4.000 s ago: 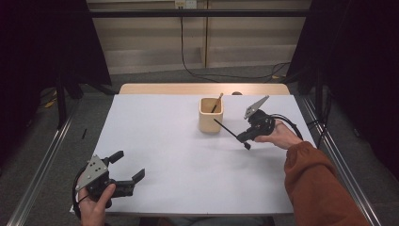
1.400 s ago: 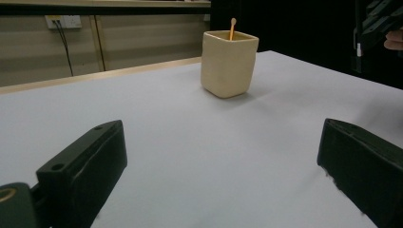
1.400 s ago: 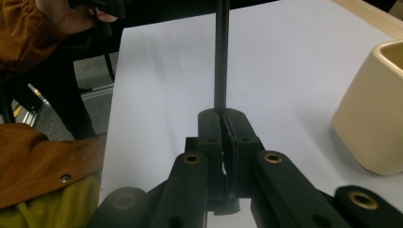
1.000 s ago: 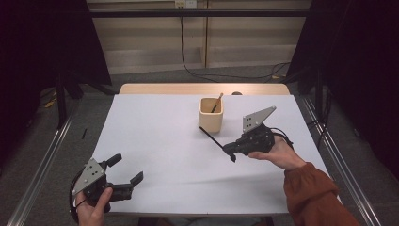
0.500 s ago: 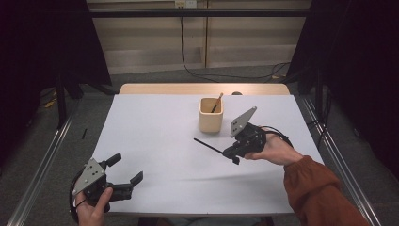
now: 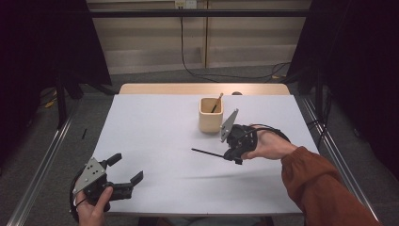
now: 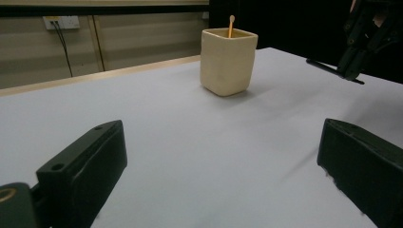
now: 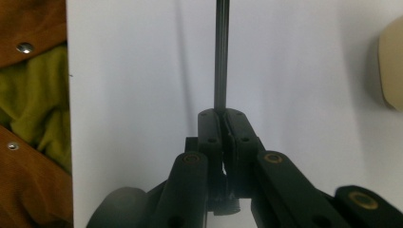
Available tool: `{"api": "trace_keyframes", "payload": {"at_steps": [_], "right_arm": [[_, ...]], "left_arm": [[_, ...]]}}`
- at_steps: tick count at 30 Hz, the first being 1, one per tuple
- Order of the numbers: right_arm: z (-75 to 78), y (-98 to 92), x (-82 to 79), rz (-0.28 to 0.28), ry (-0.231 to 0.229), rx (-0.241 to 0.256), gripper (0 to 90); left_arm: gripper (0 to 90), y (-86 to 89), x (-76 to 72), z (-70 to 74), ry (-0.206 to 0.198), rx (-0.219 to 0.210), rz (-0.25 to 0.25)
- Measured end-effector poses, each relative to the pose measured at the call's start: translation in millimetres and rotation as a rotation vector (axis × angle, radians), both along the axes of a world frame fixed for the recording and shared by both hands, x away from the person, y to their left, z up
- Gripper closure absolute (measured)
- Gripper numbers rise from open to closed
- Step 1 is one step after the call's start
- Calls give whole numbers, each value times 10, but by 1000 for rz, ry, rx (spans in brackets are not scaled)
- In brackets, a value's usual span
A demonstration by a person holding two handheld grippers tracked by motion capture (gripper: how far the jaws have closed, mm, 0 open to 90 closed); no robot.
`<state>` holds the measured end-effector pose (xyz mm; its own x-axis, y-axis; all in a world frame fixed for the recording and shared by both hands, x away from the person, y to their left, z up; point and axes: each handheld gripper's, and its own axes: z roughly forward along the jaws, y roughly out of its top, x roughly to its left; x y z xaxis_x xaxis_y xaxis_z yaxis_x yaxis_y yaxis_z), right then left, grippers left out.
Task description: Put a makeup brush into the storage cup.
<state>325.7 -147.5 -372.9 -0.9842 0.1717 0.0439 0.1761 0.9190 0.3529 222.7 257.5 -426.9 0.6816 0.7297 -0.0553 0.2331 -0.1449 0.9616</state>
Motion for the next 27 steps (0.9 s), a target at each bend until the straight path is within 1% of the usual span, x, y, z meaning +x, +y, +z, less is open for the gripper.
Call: {"api": "trace_keyframes", "payload": {"at_steps": [4, 5, 7, 8, 9, 12, 14, 17, 18, 20, 22, 23, 27], "right_arm": [[-16, 29, 19, 0, 5, -52, 862], [-18, 34, 25, 0, 6, -57, 862], [-34, 46, 24, 17, 15, -75, 862], [-47, 57, 17, 17, 13, -91, 862], [-65, 66, 15, 33, 18, -111, 862], [-93, 82, 7, 40, 24, -141, 862], [-99, 82, 11, 41, 28, -140, 862], [-110, 92, 9, 38, 31, -146, 862], [-115, 96, 5, 40, 34, -150, 862], [-127, 105, 5, 46, 36, -158, 862], [-142, 118, -1, 44, 40, -167, 862], [-151, 121, 1, 52, 40, -172, 862], [-163, 125, -2, 59, 43, -183, 862]], "left_arm": [[26, 0, 0, -1, 0, 1, -1], [25, 4, -2, 1, -1, 3, 0], [25, 4, -2, 1, -1, 4, 1], [25, 2, -1, 1, 0, 2, 2], [25, 1, 0, 1, 0, 2, 2], [25, -3, -2, 7, 0, -1, 0], [25, -3, -4, 15, 2, -3, -2], [26, 2, -7, 38, -3, -18, -2], [25, 10, -5, 54, -1, -20, -14], [25, 13, -20, 91, -16, -16, -17], [25, 21, -32, 125, -24, -31, -22], [25, 25, -38, 144, -32, -28, -18], [25, 21, -42, 208, -41, -37, -24]]}}
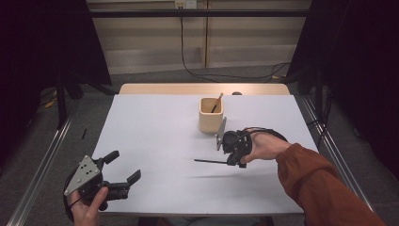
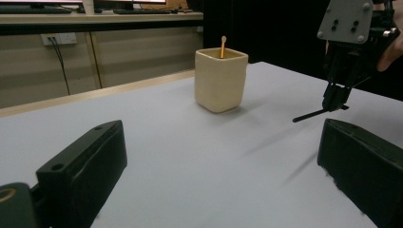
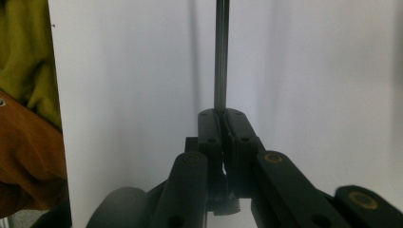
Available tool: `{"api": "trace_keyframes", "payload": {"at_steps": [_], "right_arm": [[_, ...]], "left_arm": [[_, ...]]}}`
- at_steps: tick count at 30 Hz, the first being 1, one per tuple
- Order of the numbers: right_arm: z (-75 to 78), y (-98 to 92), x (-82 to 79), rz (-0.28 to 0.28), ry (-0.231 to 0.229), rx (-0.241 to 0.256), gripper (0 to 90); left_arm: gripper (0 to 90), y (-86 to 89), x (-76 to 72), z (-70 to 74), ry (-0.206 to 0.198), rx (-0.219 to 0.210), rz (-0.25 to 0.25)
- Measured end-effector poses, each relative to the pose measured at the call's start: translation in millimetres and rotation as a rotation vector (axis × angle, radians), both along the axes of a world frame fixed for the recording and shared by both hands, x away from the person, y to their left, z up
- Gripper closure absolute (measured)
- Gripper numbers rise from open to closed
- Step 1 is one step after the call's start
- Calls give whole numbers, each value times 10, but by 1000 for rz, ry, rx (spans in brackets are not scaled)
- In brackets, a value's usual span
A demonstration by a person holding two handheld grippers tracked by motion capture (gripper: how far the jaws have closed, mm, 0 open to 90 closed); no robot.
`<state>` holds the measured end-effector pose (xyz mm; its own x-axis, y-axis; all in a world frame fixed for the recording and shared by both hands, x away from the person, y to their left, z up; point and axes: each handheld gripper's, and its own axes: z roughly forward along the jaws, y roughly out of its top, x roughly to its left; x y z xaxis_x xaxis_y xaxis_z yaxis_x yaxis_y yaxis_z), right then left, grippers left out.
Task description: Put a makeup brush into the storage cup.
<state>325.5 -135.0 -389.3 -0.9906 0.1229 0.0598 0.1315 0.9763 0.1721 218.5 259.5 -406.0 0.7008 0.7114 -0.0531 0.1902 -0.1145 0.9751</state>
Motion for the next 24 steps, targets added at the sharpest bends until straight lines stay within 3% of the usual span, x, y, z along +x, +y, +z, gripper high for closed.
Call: {"api": "trace_keyframes", "payload": {"at_steps": [2, 4, 6, 8, 18, 24], "right_arm": [[-2, -6, 3, 5, 3, -2, 862], [3, -14, 0, -8, 5, 3, 862], [18, -32, 7, -4, 4, 21, 862], [31, -41, 14, 0, 2, 39, 862], [29, -40, 11, 12, 9, 57, 862], [40, -44, 17, 14, 12, 71, 862]], "left_arm": [[25, -17, 7, 47, -2, 2, -16], [25, -33, 18, 85, 22, -6, -50], [25, -68, 15, 125, 9, -6, -68], [25, -104, 24, 145, 6, -38, -73], [20, -263, 162, 301, -31, -3, -125], [20, -362, 297, 283, -1, 4, -169]]}}
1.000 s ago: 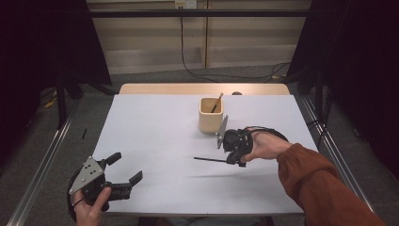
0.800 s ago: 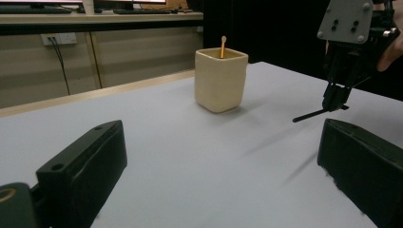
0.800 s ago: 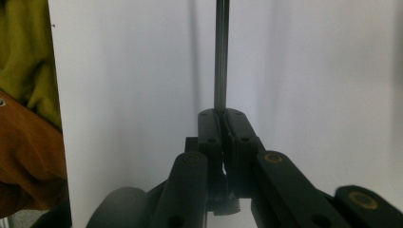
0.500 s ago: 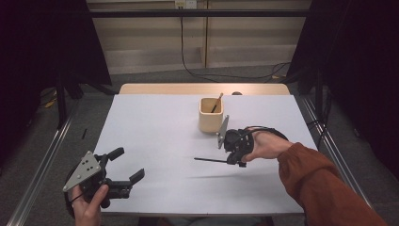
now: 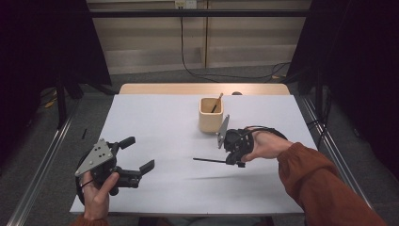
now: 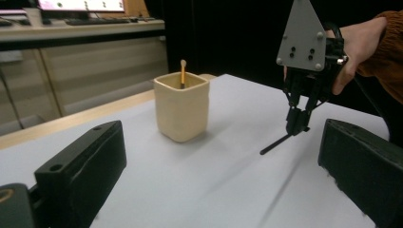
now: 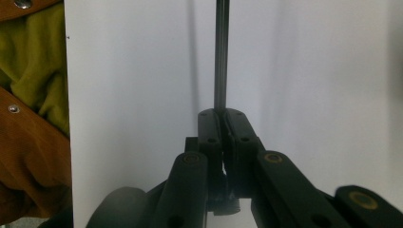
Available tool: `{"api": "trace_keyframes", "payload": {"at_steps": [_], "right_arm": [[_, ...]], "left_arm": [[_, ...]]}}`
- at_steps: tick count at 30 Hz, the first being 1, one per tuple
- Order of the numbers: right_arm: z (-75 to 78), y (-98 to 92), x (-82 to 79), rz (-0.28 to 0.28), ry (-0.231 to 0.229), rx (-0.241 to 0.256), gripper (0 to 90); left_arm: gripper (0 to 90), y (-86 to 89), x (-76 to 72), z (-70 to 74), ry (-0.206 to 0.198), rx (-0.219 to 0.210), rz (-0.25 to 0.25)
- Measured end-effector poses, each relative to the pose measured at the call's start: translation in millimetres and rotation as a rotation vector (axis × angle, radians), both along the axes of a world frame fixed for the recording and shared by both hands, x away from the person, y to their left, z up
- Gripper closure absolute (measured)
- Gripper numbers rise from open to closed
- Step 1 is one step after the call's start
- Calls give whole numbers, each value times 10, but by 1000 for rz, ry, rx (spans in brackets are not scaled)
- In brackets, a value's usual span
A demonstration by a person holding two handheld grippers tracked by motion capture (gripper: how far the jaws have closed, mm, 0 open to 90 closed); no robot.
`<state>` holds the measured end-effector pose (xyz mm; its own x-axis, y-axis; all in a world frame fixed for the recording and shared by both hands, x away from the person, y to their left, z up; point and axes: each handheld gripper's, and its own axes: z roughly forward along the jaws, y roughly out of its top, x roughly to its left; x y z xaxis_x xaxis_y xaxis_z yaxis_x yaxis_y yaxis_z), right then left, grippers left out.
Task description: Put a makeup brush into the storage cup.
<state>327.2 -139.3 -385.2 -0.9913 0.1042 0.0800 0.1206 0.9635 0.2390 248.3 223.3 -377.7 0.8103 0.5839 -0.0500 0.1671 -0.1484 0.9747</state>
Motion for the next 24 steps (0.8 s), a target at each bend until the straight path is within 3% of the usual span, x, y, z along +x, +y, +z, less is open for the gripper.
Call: {"api": "trace_keyframes", "payload": {"at_steps": [7, 24], "right_arm": [[-2, -5, 28, 10, 4, 17, 862], [-5, 72, 38, 32, 16, 12, 862]], "left_arm": [[20, -154, 119, 79, 5, 18, -65], [20, -493, 304, 183, -2, 60, -138]]}}
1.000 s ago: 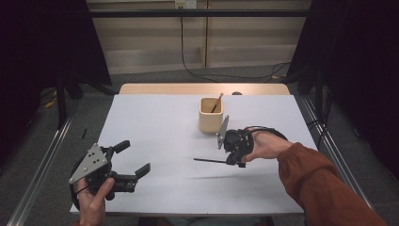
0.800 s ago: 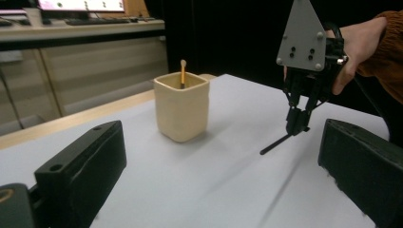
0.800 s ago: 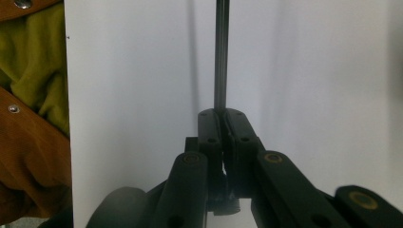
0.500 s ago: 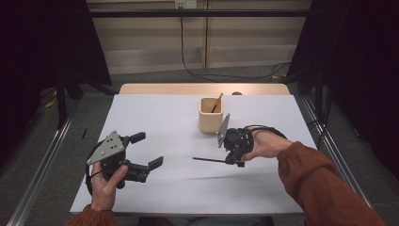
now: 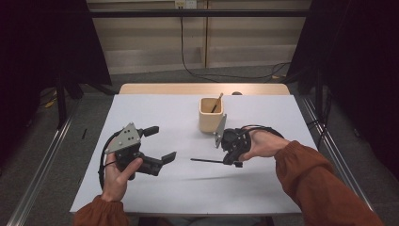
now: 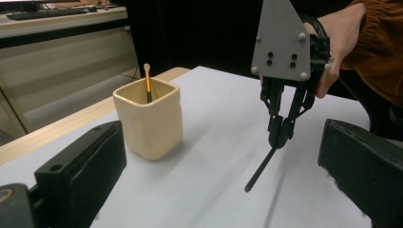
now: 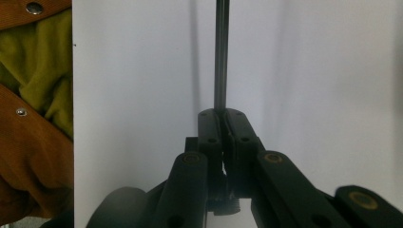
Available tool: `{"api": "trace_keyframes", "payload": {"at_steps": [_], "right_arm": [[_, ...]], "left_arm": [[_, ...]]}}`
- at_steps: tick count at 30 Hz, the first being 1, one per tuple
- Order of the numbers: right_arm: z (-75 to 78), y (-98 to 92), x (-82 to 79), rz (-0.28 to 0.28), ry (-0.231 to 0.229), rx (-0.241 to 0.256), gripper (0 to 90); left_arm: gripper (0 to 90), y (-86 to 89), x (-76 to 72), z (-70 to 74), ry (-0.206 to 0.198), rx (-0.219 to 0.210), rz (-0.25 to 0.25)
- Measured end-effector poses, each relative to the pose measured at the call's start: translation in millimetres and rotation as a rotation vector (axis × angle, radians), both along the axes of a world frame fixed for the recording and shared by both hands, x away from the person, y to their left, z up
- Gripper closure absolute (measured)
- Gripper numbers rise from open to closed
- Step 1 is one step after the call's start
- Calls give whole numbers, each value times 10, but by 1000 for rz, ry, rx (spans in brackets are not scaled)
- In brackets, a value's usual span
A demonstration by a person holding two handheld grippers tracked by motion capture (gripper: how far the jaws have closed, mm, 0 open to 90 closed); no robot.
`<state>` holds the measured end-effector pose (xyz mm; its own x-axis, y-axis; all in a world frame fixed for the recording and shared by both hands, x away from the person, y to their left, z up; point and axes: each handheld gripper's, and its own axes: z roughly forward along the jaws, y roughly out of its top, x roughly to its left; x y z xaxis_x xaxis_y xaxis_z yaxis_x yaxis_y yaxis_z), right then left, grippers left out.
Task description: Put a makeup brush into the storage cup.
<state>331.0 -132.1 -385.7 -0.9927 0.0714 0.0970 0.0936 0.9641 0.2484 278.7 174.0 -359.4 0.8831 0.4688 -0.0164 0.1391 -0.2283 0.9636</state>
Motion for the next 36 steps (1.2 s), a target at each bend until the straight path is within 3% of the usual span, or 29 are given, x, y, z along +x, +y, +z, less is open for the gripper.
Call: {"api": "trace_keyframes", "payload": {"at_steps": [10, 17, 23, 28, 36], "right_arm": [[56, 74, -14, 8, -9, 6, 862], [49, 108, -8, 25, -8, 15, 862], [54, 81, 7, 24, -6, 18, 862], [67, 69, 4, 16, -11, 11, 862], [62, 92, 17, 20, -7, 6, 861]], "left_arm": [[20, -106, 62, 45, 17, 18, -43], [26, -283, 180, 62, 26, 88, -87], [24, -398, 232, -4, 51, 150, -124], [23, -439, 267, -16, 74, 169, -140], [23, -506, 316, -53, 114, 246, -183]]}}
